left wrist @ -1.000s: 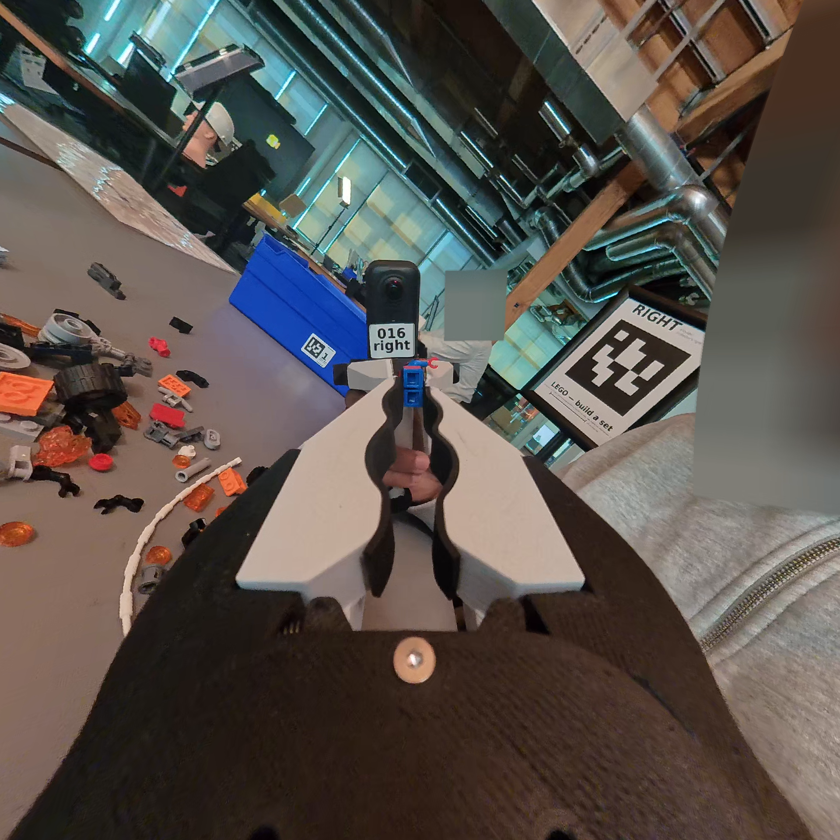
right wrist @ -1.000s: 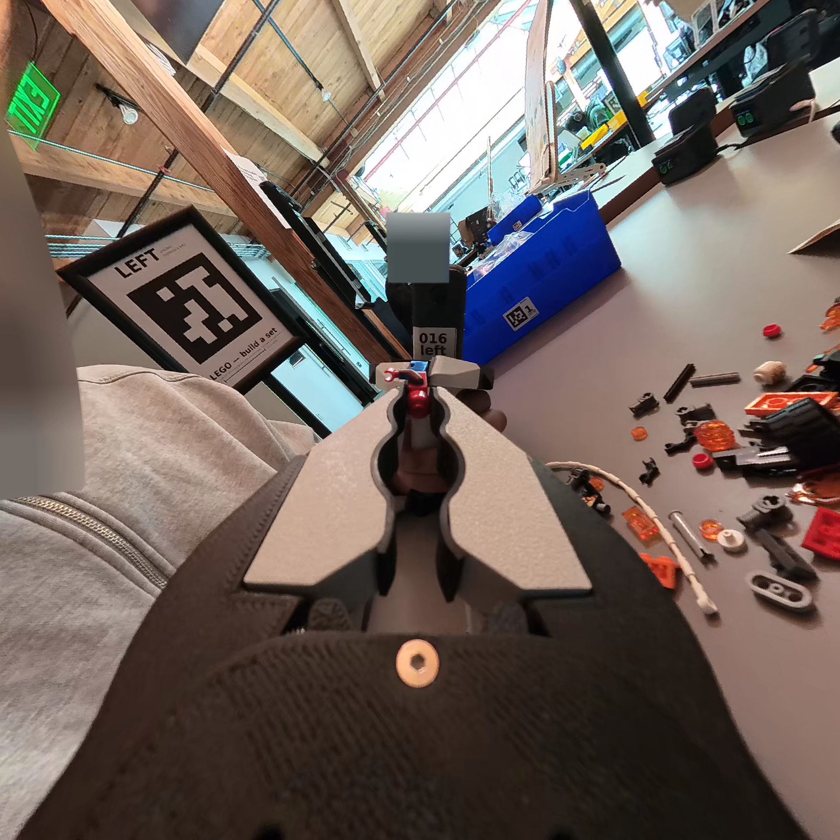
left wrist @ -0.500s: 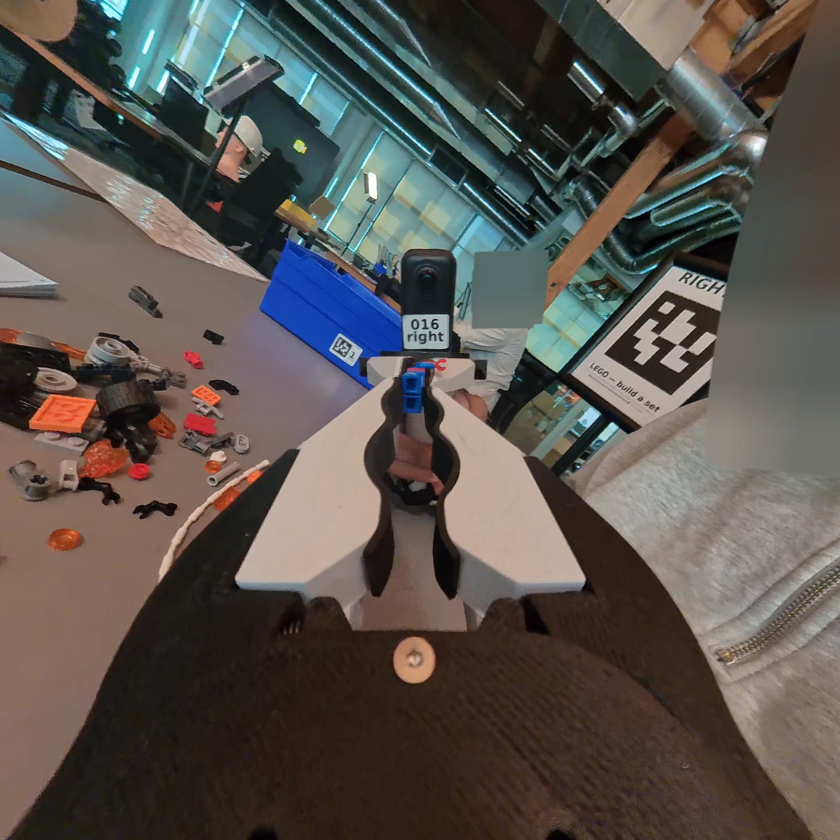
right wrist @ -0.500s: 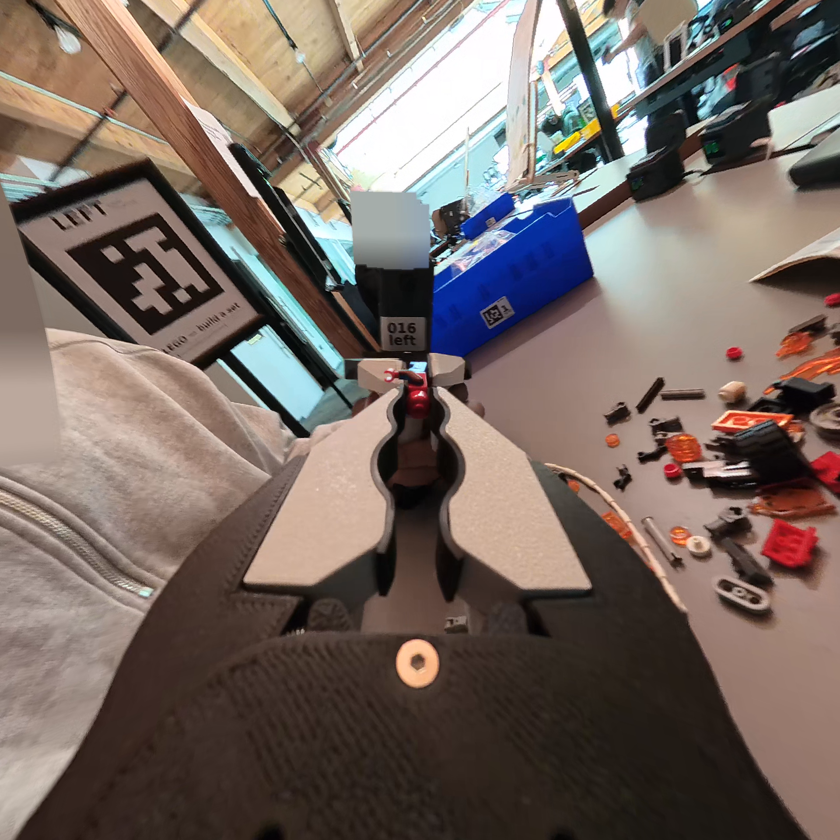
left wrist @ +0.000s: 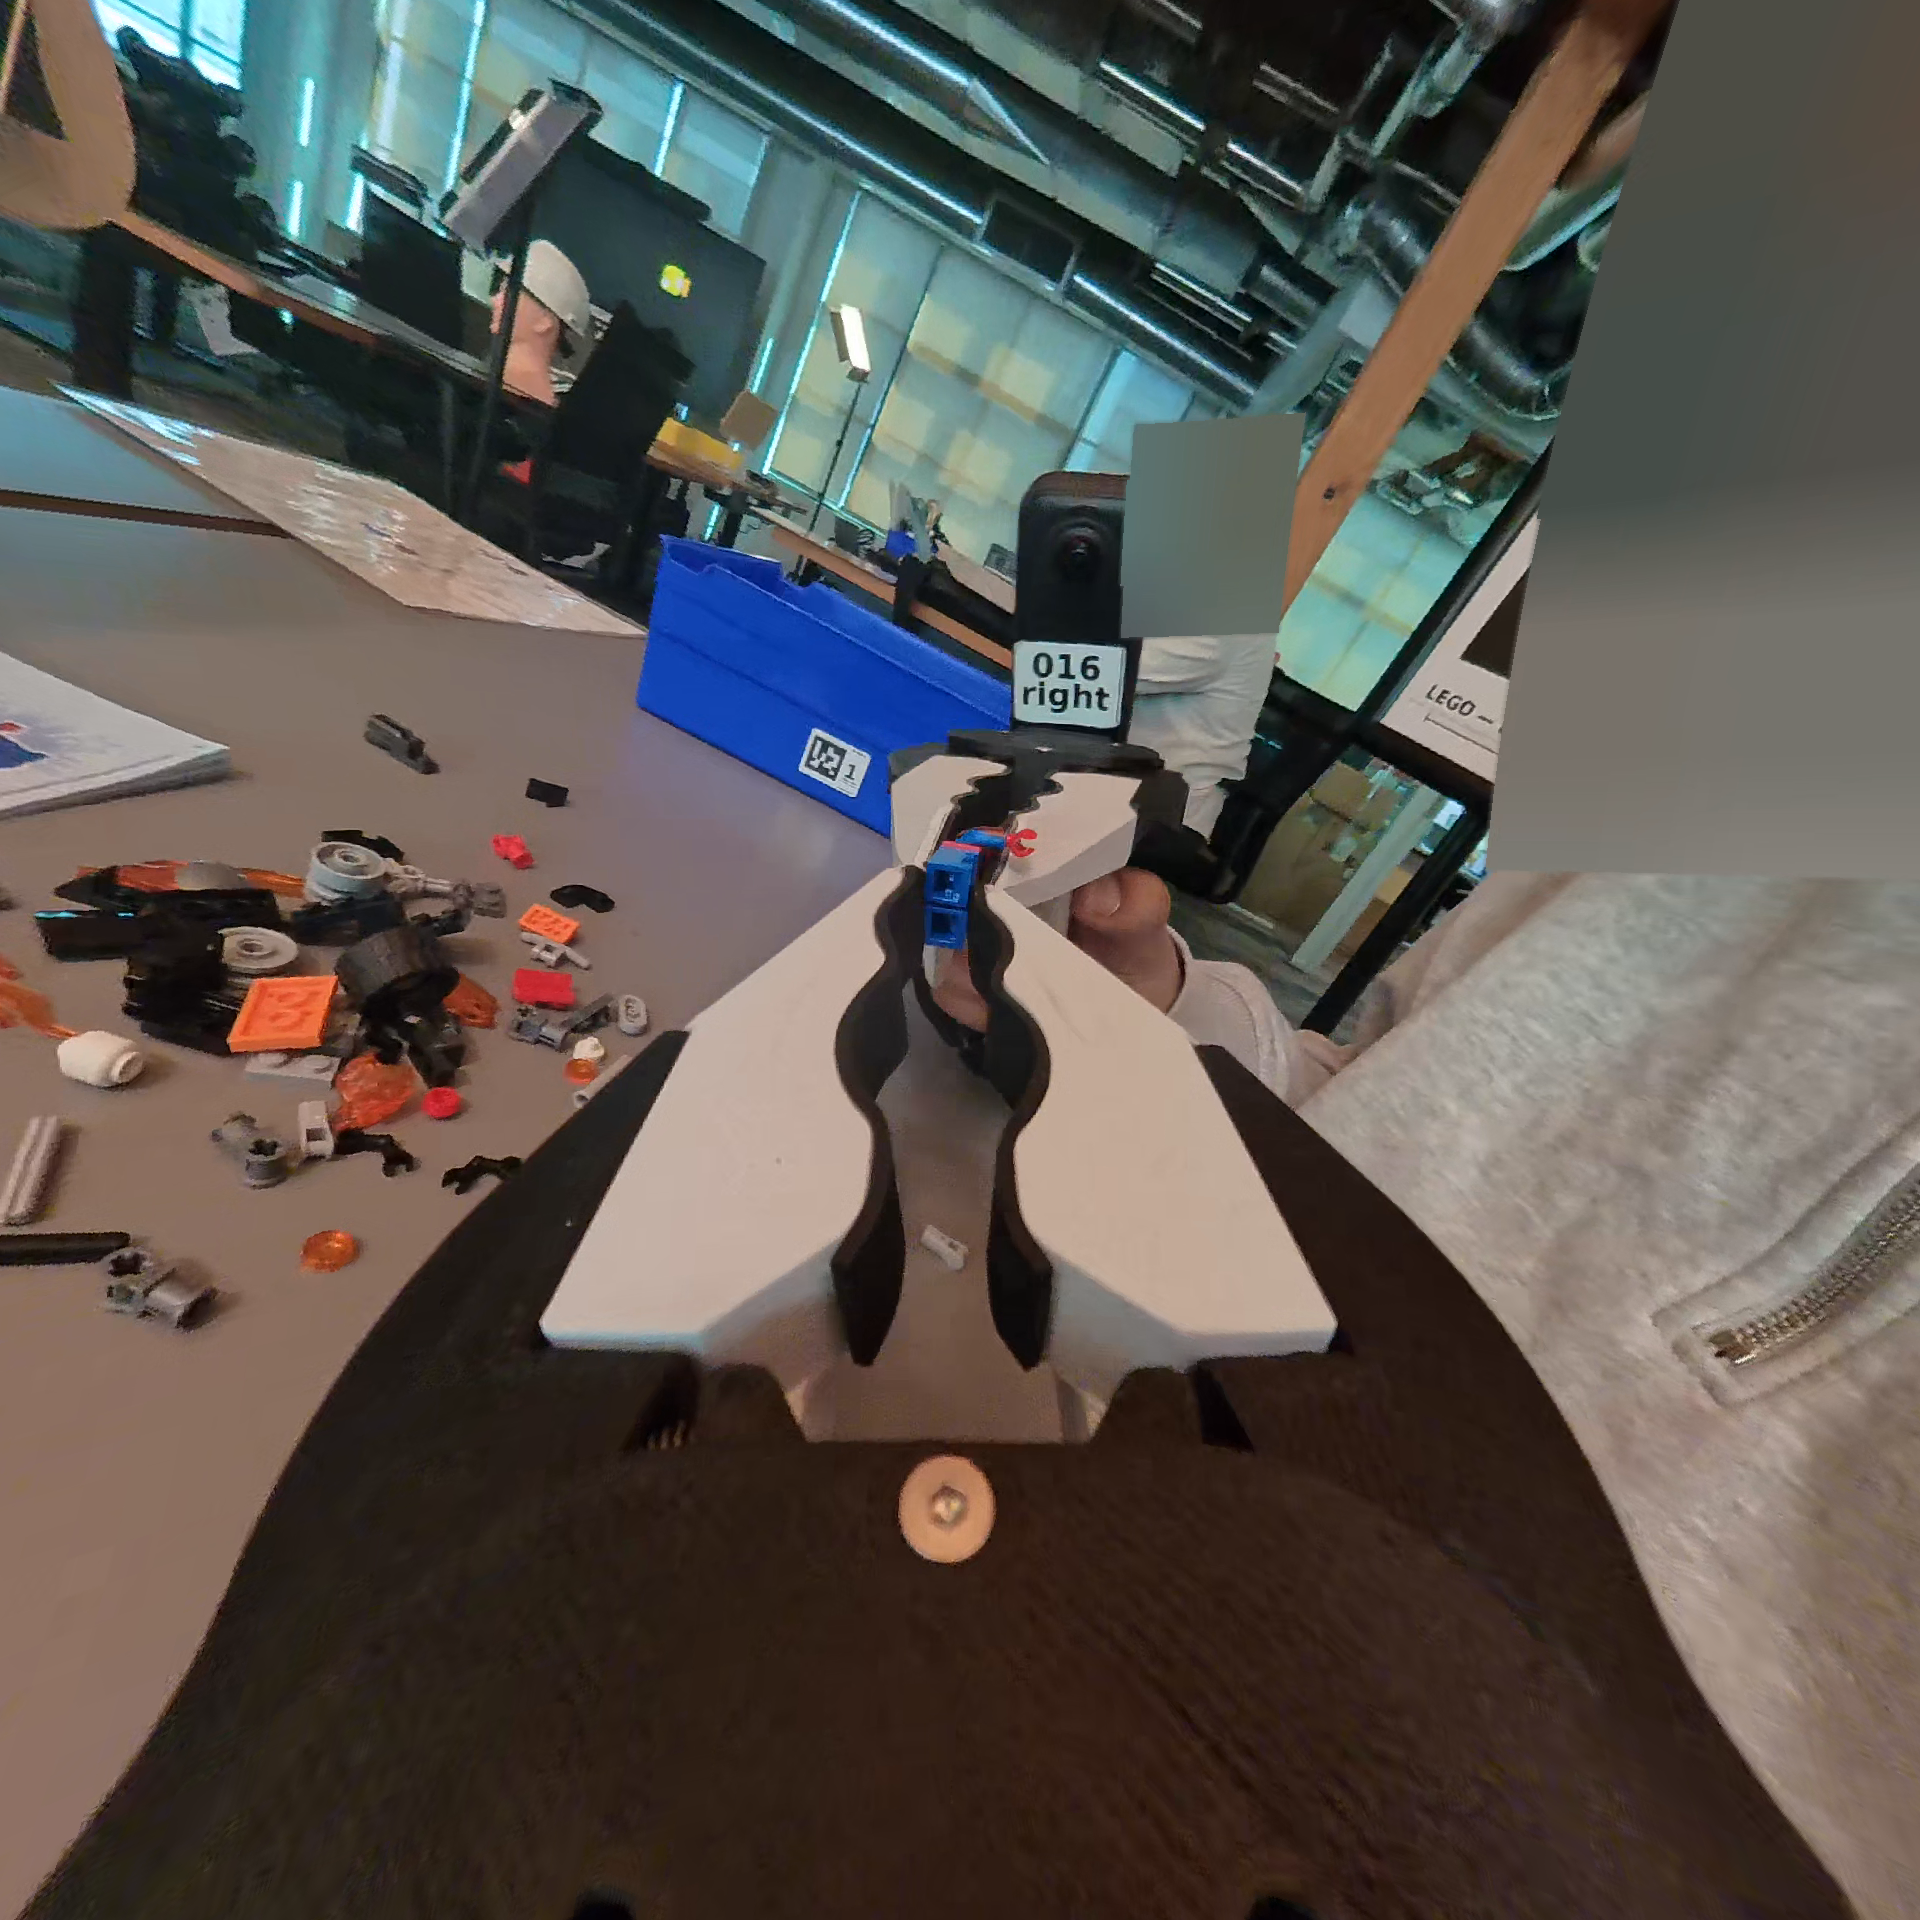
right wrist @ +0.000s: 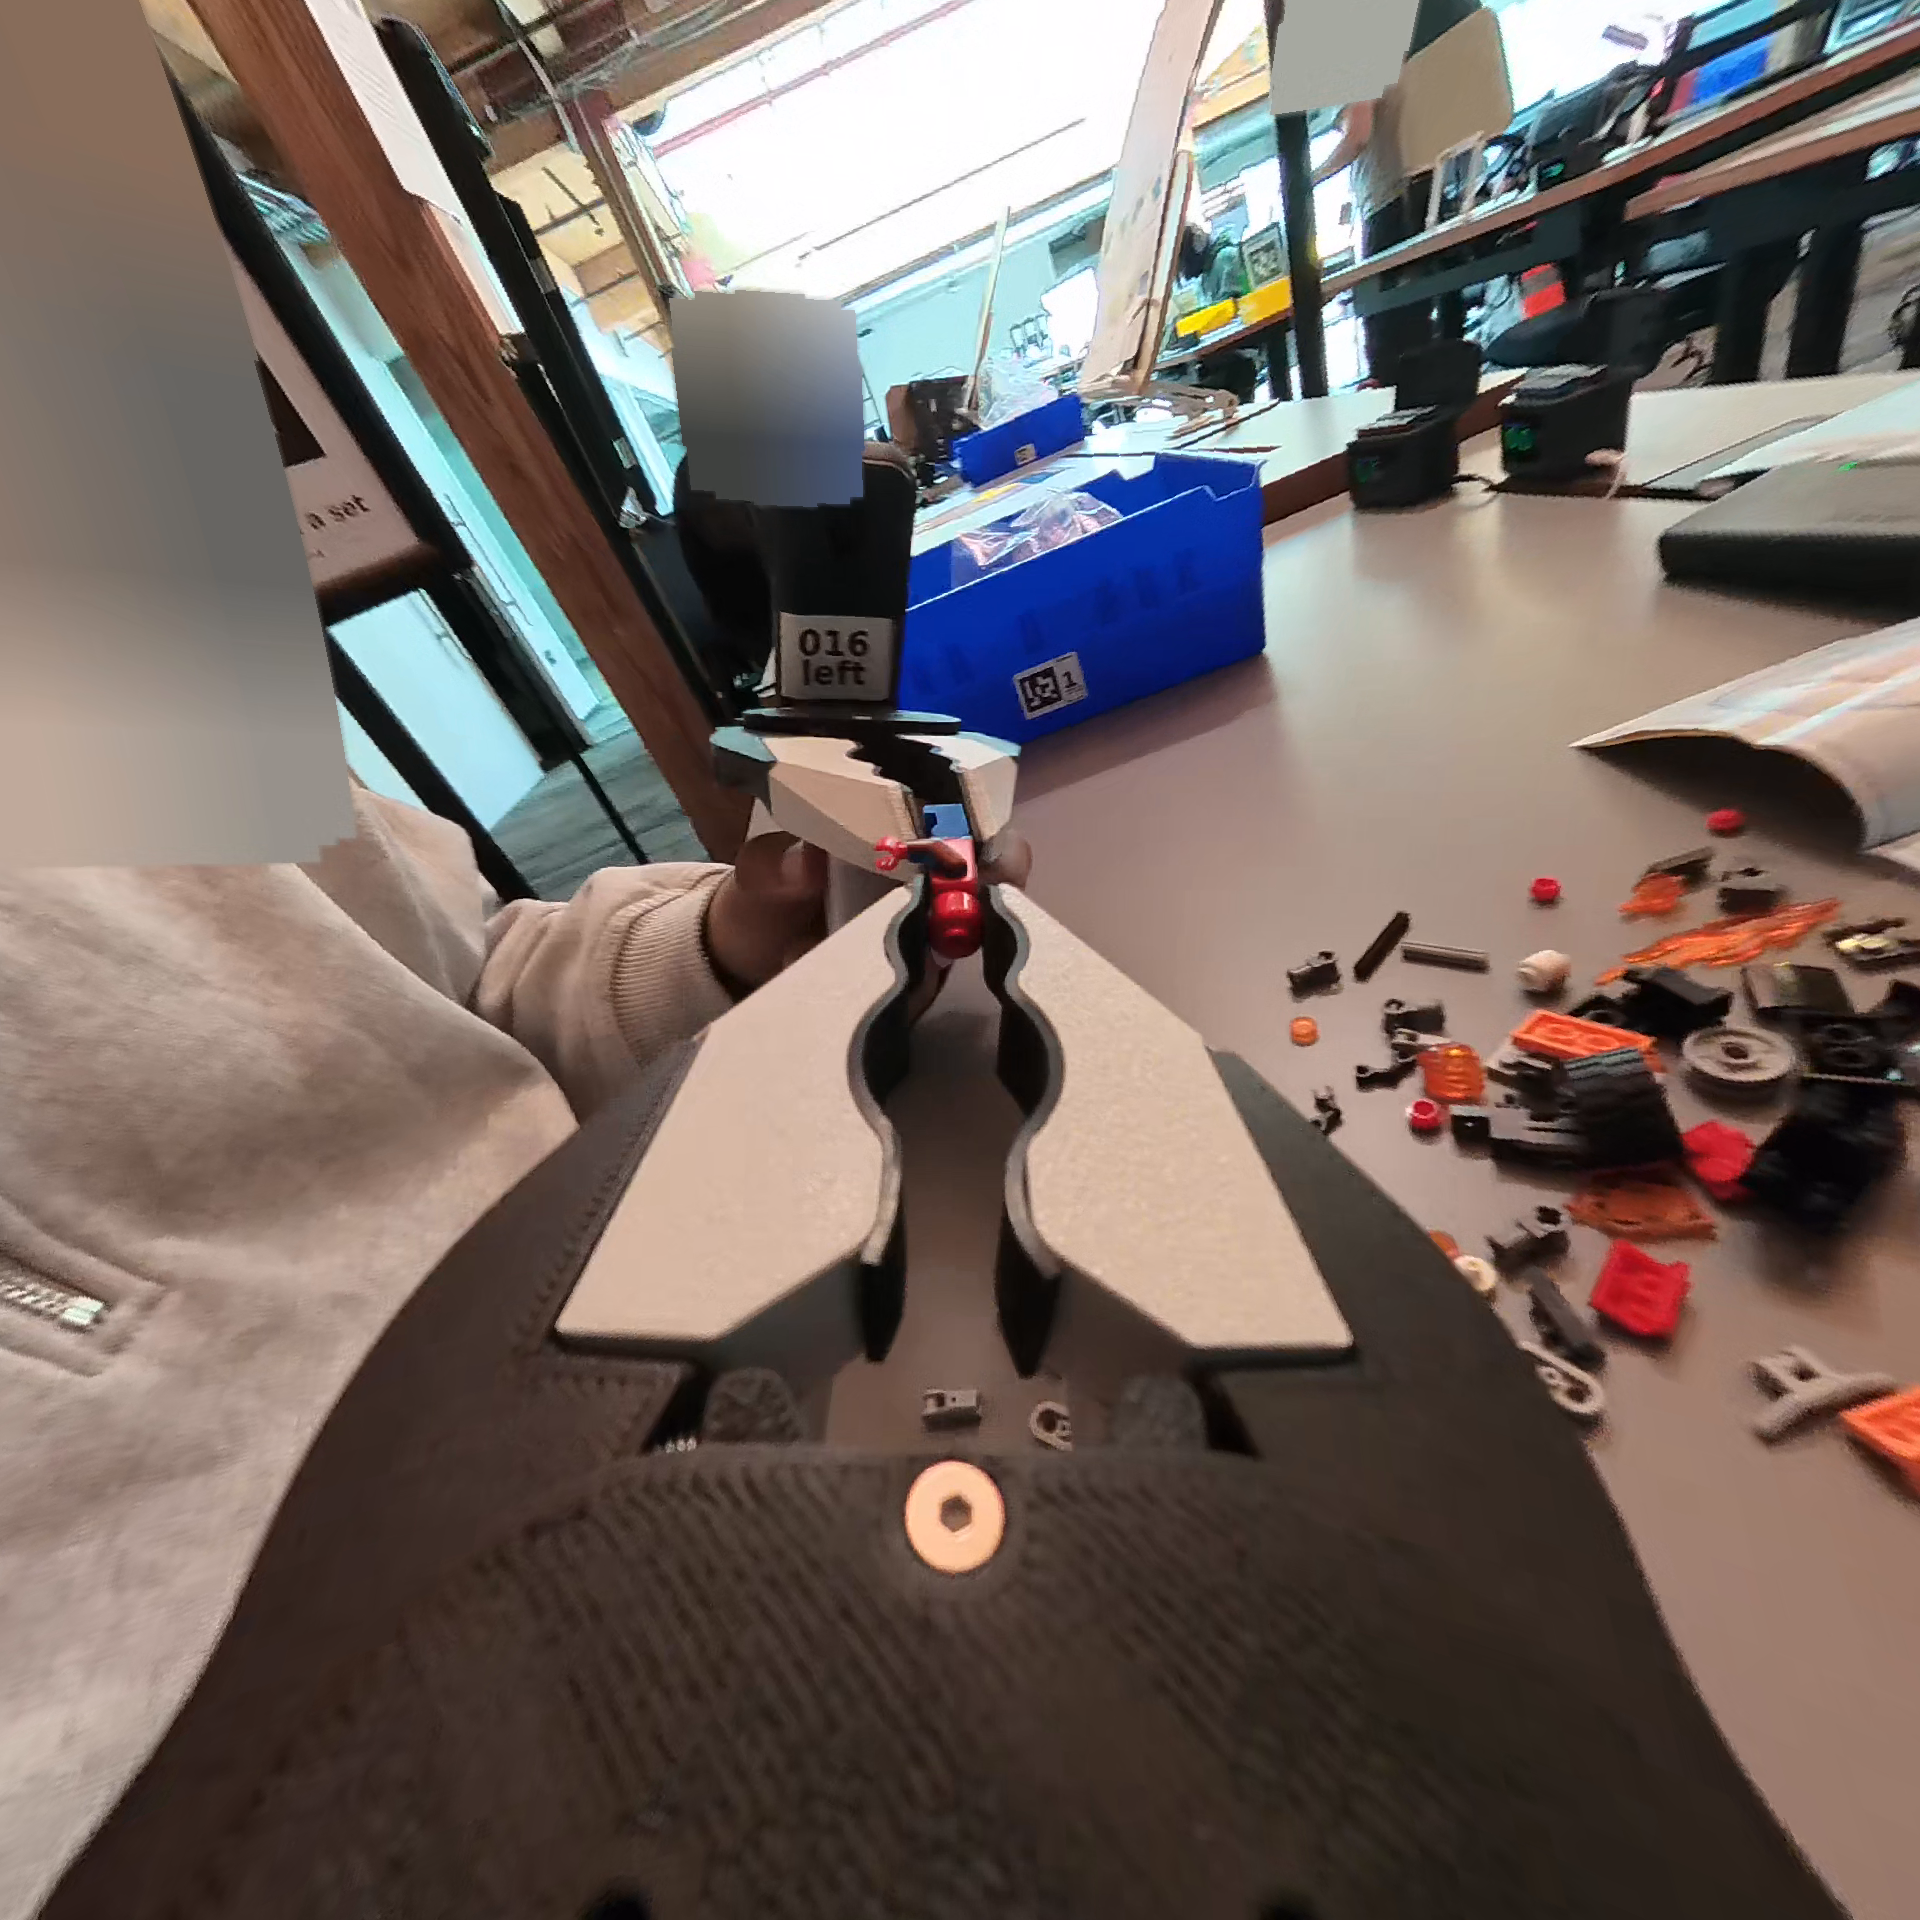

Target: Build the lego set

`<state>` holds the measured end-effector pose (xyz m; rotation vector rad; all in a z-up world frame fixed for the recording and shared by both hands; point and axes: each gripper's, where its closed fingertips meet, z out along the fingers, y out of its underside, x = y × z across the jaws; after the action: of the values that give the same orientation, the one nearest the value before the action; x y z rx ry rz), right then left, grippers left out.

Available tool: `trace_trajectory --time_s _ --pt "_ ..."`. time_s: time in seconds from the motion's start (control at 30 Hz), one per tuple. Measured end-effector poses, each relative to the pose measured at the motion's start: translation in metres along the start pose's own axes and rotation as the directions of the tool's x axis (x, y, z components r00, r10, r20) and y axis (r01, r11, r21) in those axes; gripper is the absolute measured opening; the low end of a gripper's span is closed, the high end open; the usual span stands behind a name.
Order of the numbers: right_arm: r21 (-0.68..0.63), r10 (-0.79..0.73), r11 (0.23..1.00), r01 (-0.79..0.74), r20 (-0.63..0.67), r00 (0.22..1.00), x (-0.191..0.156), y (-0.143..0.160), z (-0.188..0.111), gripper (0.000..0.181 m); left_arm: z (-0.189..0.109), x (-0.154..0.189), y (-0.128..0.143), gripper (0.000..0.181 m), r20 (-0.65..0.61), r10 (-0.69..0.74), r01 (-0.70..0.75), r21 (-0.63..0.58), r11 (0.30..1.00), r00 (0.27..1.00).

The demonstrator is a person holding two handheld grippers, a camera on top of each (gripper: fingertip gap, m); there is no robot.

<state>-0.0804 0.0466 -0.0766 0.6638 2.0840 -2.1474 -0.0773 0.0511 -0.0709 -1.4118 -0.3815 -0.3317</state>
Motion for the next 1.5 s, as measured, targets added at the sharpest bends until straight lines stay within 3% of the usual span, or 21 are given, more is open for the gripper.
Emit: trace_trajectory --time_s 0.27,0.7,1.13,1.5 --pt "0.002 -0.032 0.999 0.032 -0.028 0.999 0.002 -0.001 0.000 0.008 0.001 -0.002 -0.001 0.005 0.070 0.098 -0.098 -0.003 0.995 0.993" --pt "0.059 0.048 0.997 -0.048 -0.009 0.999 0.006 -0.008 -0.006 0.008 -0.002 -0.004 -0.006 0.005 0.041 0.020 -0.022 0.051 0.998 0.999" --pt "0.043 0.056 0.997 -0.057 0.016 0.998 0.003 -0.005 -0.004 0.008 0.000 -0.001 -0.004 0.005 -0.011 -0.042 0.042 0.047 0.998 0.999" --pt "0.046 0.069 0.996 -0.074 0.103 0.992 -0.010 -0.007 -0.004 0.008 -0.002 0.011 -0.008 0.006 -0.161 -0.161 0.173 0.064 0.983 0.974"
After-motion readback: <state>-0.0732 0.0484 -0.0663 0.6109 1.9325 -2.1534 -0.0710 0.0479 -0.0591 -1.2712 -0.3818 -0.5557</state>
